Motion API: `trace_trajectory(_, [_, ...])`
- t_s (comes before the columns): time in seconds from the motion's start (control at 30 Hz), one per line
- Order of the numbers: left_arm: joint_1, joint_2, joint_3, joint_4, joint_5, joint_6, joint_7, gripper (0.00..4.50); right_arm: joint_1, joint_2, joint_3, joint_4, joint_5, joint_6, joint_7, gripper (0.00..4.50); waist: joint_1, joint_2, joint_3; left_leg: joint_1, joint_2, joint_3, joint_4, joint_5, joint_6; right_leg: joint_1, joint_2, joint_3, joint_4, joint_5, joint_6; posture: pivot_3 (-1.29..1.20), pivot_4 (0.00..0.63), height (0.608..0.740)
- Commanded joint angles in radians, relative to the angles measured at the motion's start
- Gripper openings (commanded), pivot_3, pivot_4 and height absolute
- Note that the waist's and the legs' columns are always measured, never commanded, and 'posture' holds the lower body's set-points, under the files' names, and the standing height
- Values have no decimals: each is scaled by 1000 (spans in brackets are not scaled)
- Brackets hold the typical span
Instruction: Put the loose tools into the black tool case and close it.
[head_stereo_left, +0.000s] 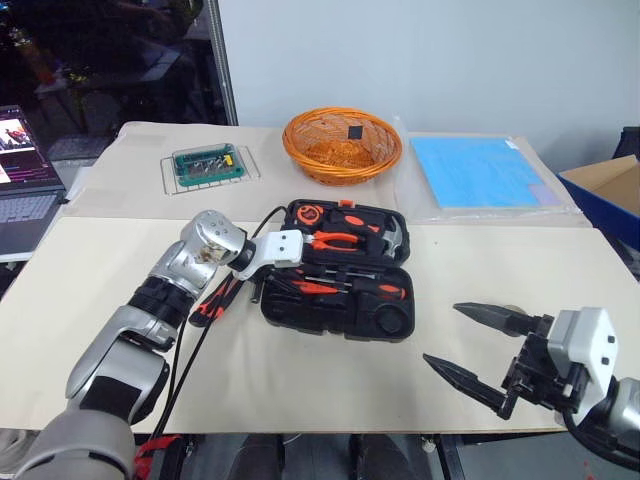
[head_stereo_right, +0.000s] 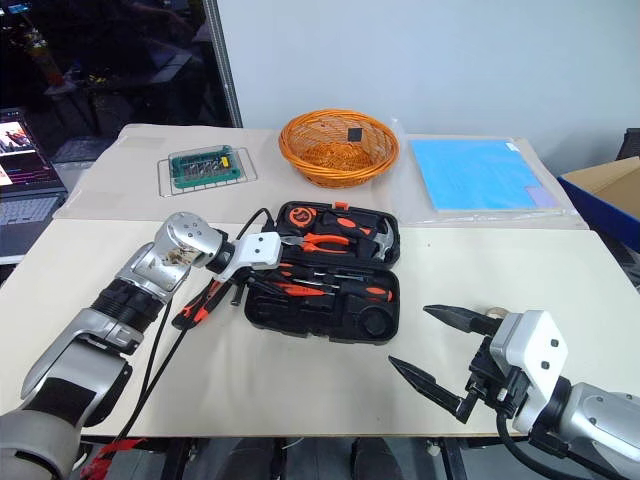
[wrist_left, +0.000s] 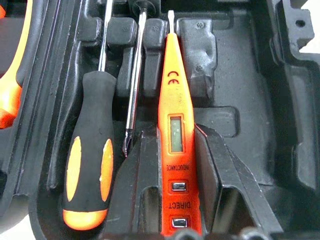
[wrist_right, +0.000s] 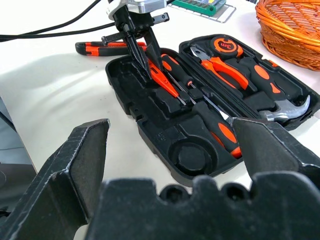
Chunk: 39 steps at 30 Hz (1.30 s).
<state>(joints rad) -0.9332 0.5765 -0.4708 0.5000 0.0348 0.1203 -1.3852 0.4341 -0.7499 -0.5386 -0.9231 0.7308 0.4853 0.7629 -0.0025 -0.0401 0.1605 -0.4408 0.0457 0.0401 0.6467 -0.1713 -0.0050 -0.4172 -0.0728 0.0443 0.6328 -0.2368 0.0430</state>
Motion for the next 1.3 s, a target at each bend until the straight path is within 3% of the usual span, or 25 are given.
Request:
trace_trajectory(0.03, [-7, 0, -11, 53, 49, -31, -6, 467, -11, -8, -27, -16, 17, -24, 5, 4500, -1, 0, 0, 0, 0, 0, 0, 0, 0, 0, 0, 0, 0, 0, 0, 0, 150, 740])
trace_trajectory(0.23, [-12, -17, -10, 85, 56, -58, -23, 467, -21, -10, -14, -13, 11, -23, 2, 4500, -1, 1, -2, 2, 0, 0, 1, 0, 0, 2, 0, 0, 1, 0, 0, 0, 150, 740])
trace_trajectory(0.3, [-12, -29, 4, 80, 38, -44, -31, 1468, -26, -12, -10, -11, 10, -21, 3, 4500, -1, 1, -3, 3, 0, 0, 1, 0, 0, 3, 0, 0, 1, 0, 0, 0, 150, 740])
trace_trajectory(0.37, [-17, -32, 40, 60, 9, -7, -23, 1743, -30, -13, -10, -10, 11, -19, 5, 4500, -1, 1, -3, 4, 0, 0, 1, 0, 0, 4, 0, 0, 1, -1, 1, 0, 150, 740])
trace_trajectory(0.4, [-18, -31, 66, 41, -11, 4, -19, 2340, -31, -14, -11, -10, 12, -19, 6, 4500, -1, 1, -3, 4, 0, 0, 1, 0, 0, 5, 0, 0, 1, -2, 3, 0, 150, 740])
trace_trajectory(0.47, [-13, -21, 145, -44, -109, 120, -43, 2705, -31, -15, -14, -5, 12, -21, 12, 4500, -2, 1, -2, 3, 0, 0, 1, 0, 0, 5, 0, 0, 0, -2, 3, 0, 150, 740])
trace_trajectory(0.53, [0, -14, 198, -108, -166, 197, -46, 2705, -32, -15, -14, 0, 8, -25, 18, 4500, -2, 0, -2, 2, 1, -1, 1, 0, 0, 4, 0, -1, 1, -2, 3, 0, 150, 740])
trace_trajectory(0.6, [36, -17, 273, -168, -228, 313, 15, 2250, -46, -15, -2, 9, 1, -29, 18, 4500, -1, 1, -2, 2, 0, -1, 2, 0, 0, 3, 0, -1, 1, -2, 3, 0, 150, 740])
trace_trajectory(0.73, [138, -59, 366, -316, -291, 472, 177, 842, -71, -16, 18, 25, -9, -32, 23, 4500, -7, 2, -3, 3, 0, -1, 2, 0, 0, 5, 0, -1, 1, -2, 3, 0, 150, 740])
trace_trajectory(0.77, [181, -76, 373, -351, -275, 462, 233, 664, -75, -16, 19, 28, -11, -32, 24, 4500, -7, 2, -3, 4, 0, -2, 2, 0, 0, 6, 0, -1, 1, -2, 3, 0, 150, 740])
trace_trajectory(0.8, [214, -87, 376, -381, -265, 456, 276, 176, -79, -17, 20, 31, -13, -32, 25, 4500, -6, 2, -3, 5, 0, -2, 2, 0, 0, 7, 0, -2, 1, -2, 3, 0, 150, 740])
trace_trajectory(0.83, [250, -101, 377, -409, -253, 458, 325, 46, -82, -17, 20, 33, -13, -31, 27, 4500, -4, 2, -3, 6, 0, -3, 2, 0, 0, 8, 0, -2, 1, -2, 3, 0, 150, 740])
trace_trajectory(1.03, [417, -116, 310, -505, -160, 503, 514, 46, -97, -23, 27, 45, -14, -28, 34, 4500, 0, 2, -3, 10, 0, -3, 2, 0, 0, 13, 0, -2, 0, -2, 3, 0, 150, 740])
trace_trajectory(1.3, [464, -111, 188, -464, -89, 505, 566, 46, -126, -37, 47, 54, -20, -22, 44, 4500, 6, 2, -9, 23, 0, -2, 0, -1, 0, 25, -2, -2, -3, -7, -3, 0, 150, 740])
